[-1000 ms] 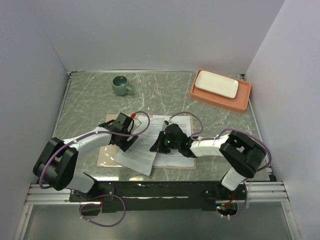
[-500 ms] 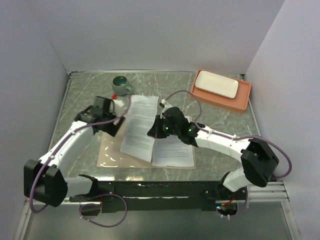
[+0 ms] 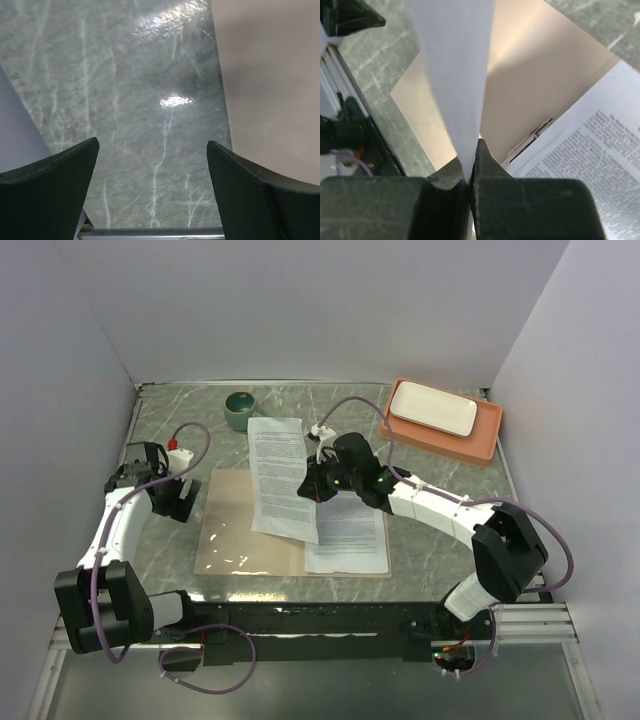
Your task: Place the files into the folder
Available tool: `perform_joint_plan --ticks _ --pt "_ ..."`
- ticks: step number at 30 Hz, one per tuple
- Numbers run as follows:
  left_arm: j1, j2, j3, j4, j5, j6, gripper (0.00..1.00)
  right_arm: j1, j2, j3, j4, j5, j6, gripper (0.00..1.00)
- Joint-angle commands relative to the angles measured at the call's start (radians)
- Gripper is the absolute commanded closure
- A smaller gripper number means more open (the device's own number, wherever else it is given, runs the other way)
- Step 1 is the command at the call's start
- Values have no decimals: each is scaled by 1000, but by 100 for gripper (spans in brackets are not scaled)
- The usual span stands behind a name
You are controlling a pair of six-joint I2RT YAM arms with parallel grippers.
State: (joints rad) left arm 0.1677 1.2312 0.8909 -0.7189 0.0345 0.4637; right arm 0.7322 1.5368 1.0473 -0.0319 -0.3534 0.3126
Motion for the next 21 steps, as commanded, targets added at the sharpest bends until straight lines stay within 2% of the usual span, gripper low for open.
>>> perform_joint_plan --ticks 1,8,21 --pt "6 -30 -50 88 93 39 4 3 8 66 -11 -45 -135 100" --pt "7 30 -119 150 96 49 4 7 49 103 -45 -105 -124 100" --pt "6 10 -250 279 68 131 4 18 125 126 -33 -134 -38 100"
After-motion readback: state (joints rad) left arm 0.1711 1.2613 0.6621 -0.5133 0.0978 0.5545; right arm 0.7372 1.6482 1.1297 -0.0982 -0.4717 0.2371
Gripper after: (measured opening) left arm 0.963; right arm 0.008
